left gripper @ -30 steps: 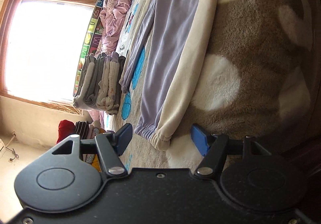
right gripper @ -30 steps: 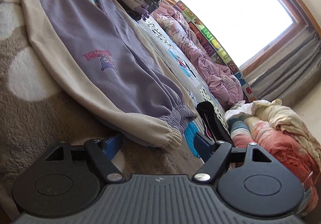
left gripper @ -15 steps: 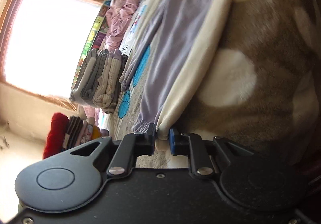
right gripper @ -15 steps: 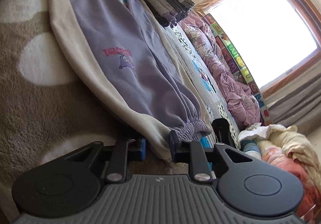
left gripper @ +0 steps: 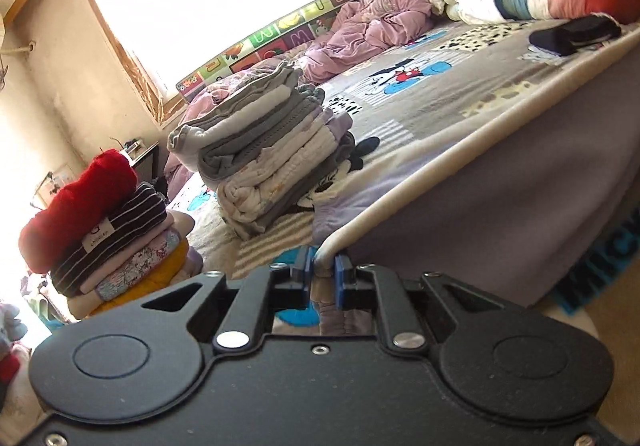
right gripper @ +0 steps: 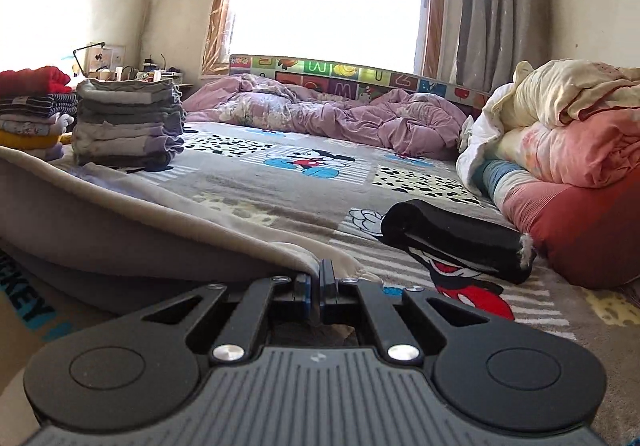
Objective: Fold clothes
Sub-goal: 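Fold the cuffs over toward the waistband with both grippers, then open them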
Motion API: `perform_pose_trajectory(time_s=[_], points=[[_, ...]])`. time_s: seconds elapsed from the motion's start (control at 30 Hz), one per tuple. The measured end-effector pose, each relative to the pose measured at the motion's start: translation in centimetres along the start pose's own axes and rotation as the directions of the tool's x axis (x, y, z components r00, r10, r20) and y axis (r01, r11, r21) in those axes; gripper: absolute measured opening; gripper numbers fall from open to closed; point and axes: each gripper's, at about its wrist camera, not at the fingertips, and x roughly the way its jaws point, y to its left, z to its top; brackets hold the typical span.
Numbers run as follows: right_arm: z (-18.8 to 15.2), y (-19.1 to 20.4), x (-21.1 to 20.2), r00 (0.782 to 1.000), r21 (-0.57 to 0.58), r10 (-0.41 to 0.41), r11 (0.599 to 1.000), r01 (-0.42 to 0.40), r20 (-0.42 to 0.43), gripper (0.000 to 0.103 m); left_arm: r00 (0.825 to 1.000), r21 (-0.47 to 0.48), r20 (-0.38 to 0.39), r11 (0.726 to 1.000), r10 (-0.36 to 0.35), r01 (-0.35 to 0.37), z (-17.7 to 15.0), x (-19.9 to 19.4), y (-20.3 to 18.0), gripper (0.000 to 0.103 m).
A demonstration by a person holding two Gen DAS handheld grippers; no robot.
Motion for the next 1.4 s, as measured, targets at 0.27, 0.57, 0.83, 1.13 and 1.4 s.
perform_pose_trajectory(time_s=[0.27, 0.57, 0.83, 1.13, 1.4], points=[[1.9, -1.1, 5.8, 0.996, 0.035, 0.032, 0.999, -0.029, -0.079, 0.004, 0.997, -0.044, -0.065, 0.999, 0.029, -0.031, 3.8, 8.4, -0.2, 0.009], [2.7, -3.2, 10.7, 0.984, 0.134, 0.116, 0.986, -0.098, -0.137, 0.004, 0.991, -0.049, -0.129, 0.998, 0.029, -0.035, 6.3, 14.7, -0.4, 0.009], [1.9, -5.3, 13.1, 0.963, 0.296, 0.199, 0.945, -0.139, -0.181, 0.005, 0.973, -0.143, -0.22, 0.989, -0.063, 0.032, 6.6, 18.6, 0.2, 0.009], [0.3, -7.8, 13.2, 0.947, 0.498, 0.29, 0.846, -0.189, -0.134, 0.009, 0.957, -0.269, -0.274, 0.963, -0.1, 0.023, 8.1, 18.5, 1.7, 0.01], [0.4, -9.7, 12.1, 0.9, 0.527, 0.423, 0.791, -0.311, -0.105, 0.009, 0.969, -0.217, -0.237, 0.976, -0.071, 0.019, 8.9, 13.6, 2.6, 0.01]])
